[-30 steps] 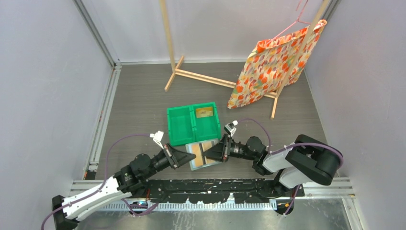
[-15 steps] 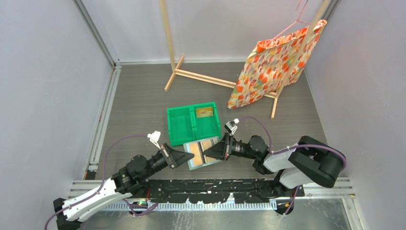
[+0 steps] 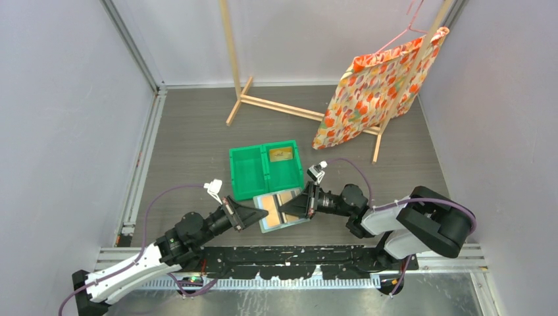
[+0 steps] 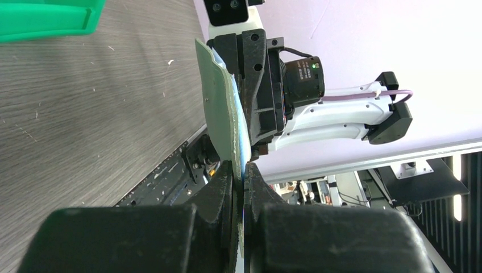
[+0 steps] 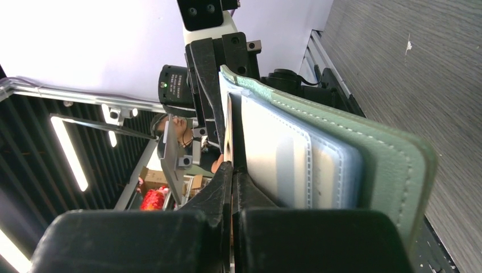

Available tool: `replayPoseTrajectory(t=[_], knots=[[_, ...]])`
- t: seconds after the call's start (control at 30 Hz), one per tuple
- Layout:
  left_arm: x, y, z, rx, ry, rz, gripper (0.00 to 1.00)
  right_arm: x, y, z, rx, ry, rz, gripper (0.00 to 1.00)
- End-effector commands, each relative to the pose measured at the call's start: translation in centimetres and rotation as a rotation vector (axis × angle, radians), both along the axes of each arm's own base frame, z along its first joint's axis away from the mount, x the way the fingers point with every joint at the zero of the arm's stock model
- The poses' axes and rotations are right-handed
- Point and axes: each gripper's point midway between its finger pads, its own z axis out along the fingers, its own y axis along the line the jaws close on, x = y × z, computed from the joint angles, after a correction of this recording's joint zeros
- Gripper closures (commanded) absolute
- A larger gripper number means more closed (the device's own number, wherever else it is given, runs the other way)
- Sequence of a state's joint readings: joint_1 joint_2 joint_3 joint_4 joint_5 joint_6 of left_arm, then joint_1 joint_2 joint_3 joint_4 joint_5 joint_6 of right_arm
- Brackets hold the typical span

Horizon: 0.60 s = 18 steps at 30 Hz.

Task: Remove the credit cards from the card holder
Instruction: Remove the credit card from the card holder.

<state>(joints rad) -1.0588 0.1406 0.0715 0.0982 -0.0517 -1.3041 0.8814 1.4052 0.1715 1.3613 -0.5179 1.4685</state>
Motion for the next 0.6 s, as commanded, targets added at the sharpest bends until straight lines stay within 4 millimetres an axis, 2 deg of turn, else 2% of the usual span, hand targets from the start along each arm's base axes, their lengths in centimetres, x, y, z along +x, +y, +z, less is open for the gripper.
replayPoseTrajectory(t=[0.0,0.17,0.43,0.57], knots=[[-0.1,0.2,1.3,-0.035,-0.019,0.000,0.99,0.0,-0.4,1.2,0.050,-0.052,-0.018,0.99],[0.1,1.2,0.6,-0.017,-0.002,0.038,0.99,0.2,-1.8,0.0,0.019,-0.043,-0.063,0.99],[0.2,1.1,0.2,-0.016,0.009,0.043,0.99,-0.3,-3.1,-2.1,-0.085,-0.053,-0.085,0.99],[0.3,1.4,-0.7,0.032,0.037,0.054,1.00,-0.6,-4.3,-3.1,-0.172,-0.083,-0.079,0.99]])
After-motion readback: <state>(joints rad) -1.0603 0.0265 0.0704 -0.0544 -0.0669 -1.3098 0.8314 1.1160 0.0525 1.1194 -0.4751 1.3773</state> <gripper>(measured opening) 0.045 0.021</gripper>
